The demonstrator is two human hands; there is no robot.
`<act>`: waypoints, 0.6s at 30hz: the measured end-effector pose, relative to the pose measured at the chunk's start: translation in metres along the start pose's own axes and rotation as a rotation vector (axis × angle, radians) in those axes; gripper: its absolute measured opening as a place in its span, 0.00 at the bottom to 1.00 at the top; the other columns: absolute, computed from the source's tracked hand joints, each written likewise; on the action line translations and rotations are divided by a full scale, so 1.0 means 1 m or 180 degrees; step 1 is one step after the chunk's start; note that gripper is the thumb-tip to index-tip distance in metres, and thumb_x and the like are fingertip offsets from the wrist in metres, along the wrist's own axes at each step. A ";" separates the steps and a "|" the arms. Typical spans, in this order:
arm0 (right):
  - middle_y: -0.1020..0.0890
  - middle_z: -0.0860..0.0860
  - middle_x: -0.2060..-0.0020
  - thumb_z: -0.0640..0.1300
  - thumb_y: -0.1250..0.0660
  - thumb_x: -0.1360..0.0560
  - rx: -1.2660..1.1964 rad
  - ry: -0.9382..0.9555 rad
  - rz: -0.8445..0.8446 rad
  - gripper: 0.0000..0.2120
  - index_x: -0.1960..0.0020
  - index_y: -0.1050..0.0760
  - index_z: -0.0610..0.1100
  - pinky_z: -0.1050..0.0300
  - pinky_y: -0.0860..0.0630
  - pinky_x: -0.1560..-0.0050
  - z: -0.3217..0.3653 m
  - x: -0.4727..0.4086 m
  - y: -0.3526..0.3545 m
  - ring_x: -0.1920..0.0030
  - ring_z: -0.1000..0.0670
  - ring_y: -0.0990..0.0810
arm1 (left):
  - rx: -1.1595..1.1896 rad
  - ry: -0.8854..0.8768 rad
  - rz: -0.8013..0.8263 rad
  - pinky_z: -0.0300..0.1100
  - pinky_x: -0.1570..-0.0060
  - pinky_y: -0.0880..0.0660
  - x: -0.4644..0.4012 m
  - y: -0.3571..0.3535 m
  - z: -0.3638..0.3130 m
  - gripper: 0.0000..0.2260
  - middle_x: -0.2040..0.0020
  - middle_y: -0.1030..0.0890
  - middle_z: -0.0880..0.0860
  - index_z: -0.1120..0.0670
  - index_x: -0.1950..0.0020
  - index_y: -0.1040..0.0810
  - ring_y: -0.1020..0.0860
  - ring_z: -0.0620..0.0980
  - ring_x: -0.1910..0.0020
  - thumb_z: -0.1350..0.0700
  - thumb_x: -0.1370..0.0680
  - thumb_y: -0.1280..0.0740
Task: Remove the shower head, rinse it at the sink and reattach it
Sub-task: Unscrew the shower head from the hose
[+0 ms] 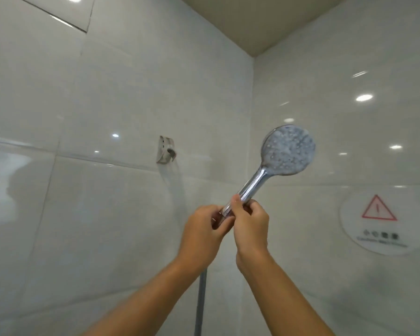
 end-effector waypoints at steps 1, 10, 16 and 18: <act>0.16 0.46 0.61 0.46 0.33 0.20 -0.0030 -0.0095 0.0005 0.10 0.53 0.21 0.39 0.60 0.23 0.60 -0.011 0.012 0.013 0.61 0.51 0.18 | 0.0133 0.0142 0.0017 0.42 0.65 0.24 0.022 -0.007 0.004 0.04 0.64 0.20 0.47 0.46 0.57 0.19 0.22 0.46 0.64 0.48 0.24 0.30; 0.18 0.51 0.69 0.44 0.29 0.22 0.0211 -0.0820 -0.0131 0.09 0.57 0.19 0.39 0.64 0.24 0.65 -0.111 0.143 0.115 0.68 0.56 0.20 | 0.0494 0.1256 0.0284 0.35 0.63 0.26 0.226 -0.050 0.035 0.03 0.62 0.19 0.46 0.45 0.55 0.20 0.22 0.42 0.62 0.53 0.25 0.28; 0.24 0.53 0.74 0.44 0.28 0.23 0.0485 -0.1226 -0.0037 0.14 0.65 0.25 0.39 0.64 0.28 0.68 -0.165 0.226 0.165 0.72 0.56 0.27 | 0.0429 0.1888 0.0655 0.38 0.69 0.32 0.352 -0.071 0.042 0.07 0.68 0.24 0.52 0.48 0.60 0.23 0.29 0.41 0.70 0.50 0.22 0.33; 0.26 0.52 0.73 0.44 0.29 0.22 0.0457 -0.1505 0.0027 0.14 0.64 0.26 0.41 0.63 0.28 0.69 -0.182 0.252 0.178 0.71 0.55 0.27 | 0.0434 0.2082 0.0692 0.37 0.70 0.34 0.387 -0.076 0.036 0.08 0.67 0.24 0.53 0.50 0.60 0.24 0.30 0.41 0.71 0.51 0.21 0.34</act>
Point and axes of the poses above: each hand's wrist, its own x-axis away from the middle knuckle, its own y-axis out of the back of the hand, z = x × y, the point moved 4 cm from there along -x, towards the middle knuckle
